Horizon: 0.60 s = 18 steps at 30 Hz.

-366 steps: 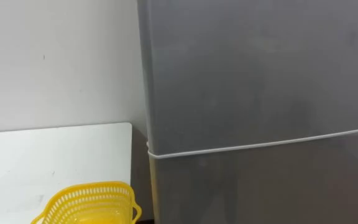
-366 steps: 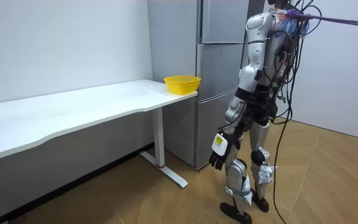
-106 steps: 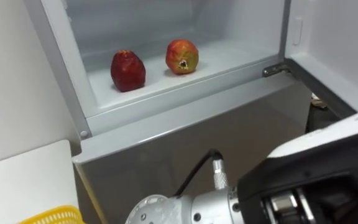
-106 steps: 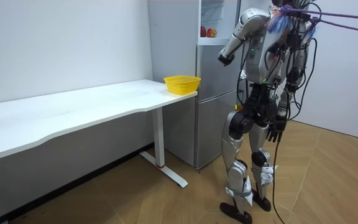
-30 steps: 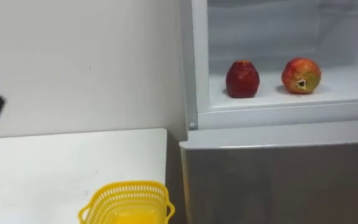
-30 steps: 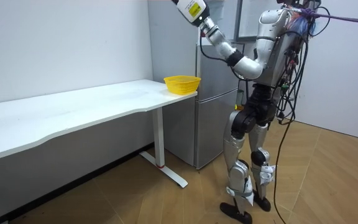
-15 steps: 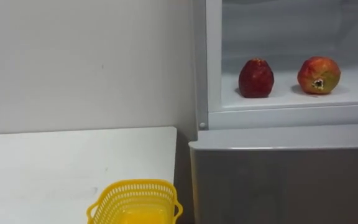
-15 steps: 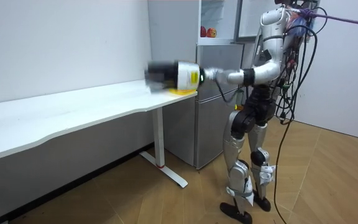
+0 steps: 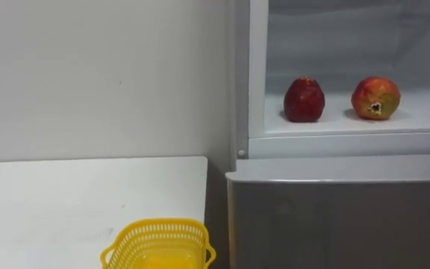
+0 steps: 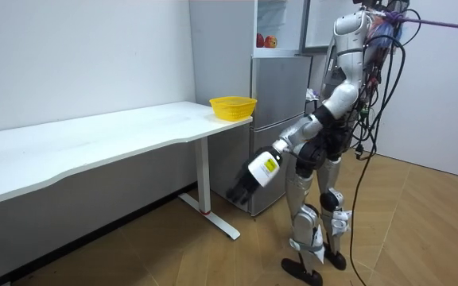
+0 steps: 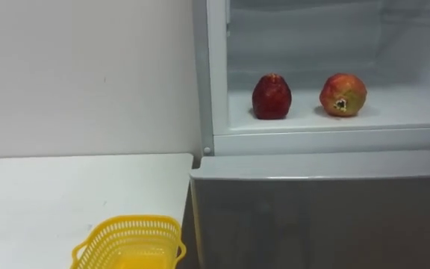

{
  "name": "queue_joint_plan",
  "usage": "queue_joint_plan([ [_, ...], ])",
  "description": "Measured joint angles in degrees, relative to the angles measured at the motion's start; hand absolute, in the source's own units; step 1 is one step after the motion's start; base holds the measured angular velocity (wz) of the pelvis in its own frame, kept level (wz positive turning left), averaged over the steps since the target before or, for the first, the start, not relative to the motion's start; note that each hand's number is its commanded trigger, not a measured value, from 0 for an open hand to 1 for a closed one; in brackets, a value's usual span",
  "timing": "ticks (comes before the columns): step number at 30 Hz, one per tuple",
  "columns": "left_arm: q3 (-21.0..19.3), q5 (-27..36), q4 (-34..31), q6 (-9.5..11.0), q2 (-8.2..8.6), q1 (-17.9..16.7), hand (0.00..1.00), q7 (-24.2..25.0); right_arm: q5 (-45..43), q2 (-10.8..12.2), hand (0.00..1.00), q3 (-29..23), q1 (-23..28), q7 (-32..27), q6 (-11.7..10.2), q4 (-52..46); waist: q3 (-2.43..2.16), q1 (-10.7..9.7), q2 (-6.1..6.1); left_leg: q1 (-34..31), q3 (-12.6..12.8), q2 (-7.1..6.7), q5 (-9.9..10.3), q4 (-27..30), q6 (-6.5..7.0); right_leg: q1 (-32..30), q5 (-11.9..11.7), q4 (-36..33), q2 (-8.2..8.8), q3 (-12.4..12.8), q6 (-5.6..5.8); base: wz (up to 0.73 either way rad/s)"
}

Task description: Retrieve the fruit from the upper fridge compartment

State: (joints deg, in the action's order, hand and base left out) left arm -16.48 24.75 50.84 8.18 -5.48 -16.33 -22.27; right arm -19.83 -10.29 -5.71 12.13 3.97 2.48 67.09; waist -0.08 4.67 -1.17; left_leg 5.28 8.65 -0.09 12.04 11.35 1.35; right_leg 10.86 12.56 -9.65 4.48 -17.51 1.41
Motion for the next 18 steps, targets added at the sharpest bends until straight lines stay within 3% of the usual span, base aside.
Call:
queue_joint_plan([
  [5,1.2,0.0,11.6,-2.8,0.00,0.5,0.00,6.6,-0.4,0.2,0.00,0.0,-0.5,0.0,1.3,1.9,-0.09,-0.3,0.32,0.2,0.7,-0.14,0.0,0.1,0.07,-0.5,0.3,0.0,0.50,0.3,0.04,-0.07],
  [10,2.2,-2.7,14.3,-6.2,0.00,0.6,0.00,11.6,-0.4,0.7,0.00,0.0,-1.9,-0.1,1.3,3.1,0.09,-0.9,1.14,-0.8,0.7,-0.30,-0.1,-0.1,0.22,-1.2,0.3,0.0,0.43,0.9,0.14,0.00],
  [18,3.5,-4.3,14.4,-9.3,-0.32,2.9,0.00,17.0,-0.3,1.4,0.00,0.0,-2.0,-0.8,2.6,4.8,0.16,-1.7,0.82,-0.6,0.8,-0.39,-0.1,-0.1,0.23,-1.2,0.3,-0.1,0.08,1.6,0.24,-0.01],
])
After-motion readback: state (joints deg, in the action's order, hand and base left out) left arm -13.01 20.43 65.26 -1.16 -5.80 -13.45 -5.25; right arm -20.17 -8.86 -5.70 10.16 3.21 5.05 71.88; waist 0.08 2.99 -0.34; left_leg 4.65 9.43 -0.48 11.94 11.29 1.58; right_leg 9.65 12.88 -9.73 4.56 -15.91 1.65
